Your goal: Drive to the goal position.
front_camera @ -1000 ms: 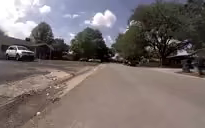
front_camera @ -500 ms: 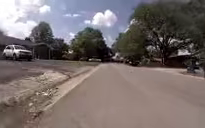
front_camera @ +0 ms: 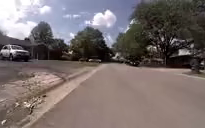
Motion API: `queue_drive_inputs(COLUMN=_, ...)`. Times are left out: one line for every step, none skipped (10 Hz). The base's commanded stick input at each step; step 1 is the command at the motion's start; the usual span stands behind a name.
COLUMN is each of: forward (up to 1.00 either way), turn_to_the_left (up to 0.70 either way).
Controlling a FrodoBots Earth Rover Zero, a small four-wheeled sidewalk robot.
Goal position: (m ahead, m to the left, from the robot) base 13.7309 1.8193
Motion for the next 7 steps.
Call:
queue_drive_inputs(forward=1.00, turn_to_the_left=0.00)
queue_drive_inputs(forward=1.00, turn_to_the_left=0.00)
queue_drive_inputs(forward=1.00, turn_to_the_left=0.00)
queue_drive_inputs(forward=1.00, turn_to_the_left=0.00)
queue_drive_inputs(forward=1.00, turn_to_the_left=0.00)
queue_drive_inputs(forward=1.00, turn_to_the_left=0.00)
queue_drive_inputs(forward=1.00, turn_to_the_left=0.00)
